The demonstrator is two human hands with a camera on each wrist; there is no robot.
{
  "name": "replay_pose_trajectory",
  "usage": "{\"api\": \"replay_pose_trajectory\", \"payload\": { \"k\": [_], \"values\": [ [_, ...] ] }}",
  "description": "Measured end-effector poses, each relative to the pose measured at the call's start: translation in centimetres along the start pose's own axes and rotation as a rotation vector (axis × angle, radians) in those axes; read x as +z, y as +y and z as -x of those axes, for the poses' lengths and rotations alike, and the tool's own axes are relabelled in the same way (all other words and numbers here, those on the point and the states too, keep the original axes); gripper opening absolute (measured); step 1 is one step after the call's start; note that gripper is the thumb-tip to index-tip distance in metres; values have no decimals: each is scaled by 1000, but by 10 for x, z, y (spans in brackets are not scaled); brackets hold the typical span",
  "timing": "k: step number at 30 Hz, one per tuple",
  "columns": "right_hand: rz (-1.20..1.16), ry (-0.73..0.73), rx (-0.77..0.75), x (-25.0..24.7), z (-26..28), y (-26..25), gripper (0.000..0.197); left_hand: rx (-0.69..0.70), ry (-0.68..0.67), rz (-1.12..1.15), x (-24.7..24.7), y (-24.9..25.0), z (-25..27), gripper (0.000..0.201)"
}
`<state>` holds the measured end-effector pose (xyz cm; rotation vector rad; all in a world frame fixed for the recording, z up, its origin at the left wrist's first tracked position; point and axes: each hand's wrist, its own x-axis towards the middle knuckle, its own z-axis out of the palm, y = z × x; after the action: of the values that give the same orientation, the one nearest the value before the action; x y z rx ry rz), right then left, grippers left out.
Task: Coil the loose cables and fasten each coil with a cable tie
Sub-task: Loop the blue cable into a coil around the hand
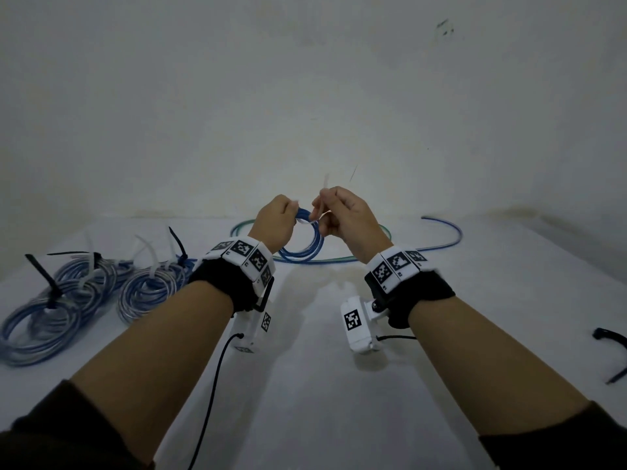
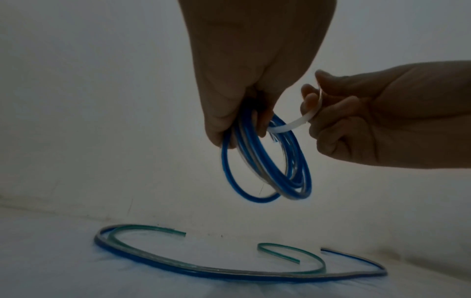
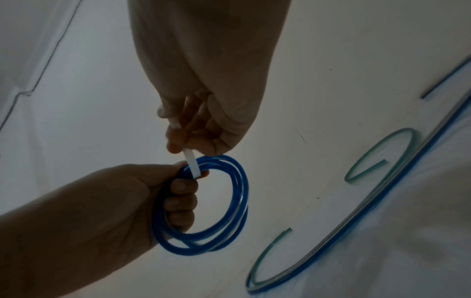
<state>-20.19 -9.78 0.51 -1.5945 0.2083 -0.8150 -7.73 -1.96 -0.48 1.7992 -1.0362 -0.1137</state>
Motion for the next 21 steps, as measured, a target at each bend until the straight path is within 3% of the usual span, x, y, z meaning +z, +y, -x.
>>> {"api": "replay_pose_trajectory", "payload": {
  "k": [3,9,21],
  "values": [
    [-48,50,11,0,0,1,6,76,43,-41,1,6,1,24],
    [-103,108,69,-2,3,-7,25,119,36,37,4,14,5,23],
    [-5,131,141,-8,11,-5,10,186,41,18,12,14,9,18]
  ]
}}
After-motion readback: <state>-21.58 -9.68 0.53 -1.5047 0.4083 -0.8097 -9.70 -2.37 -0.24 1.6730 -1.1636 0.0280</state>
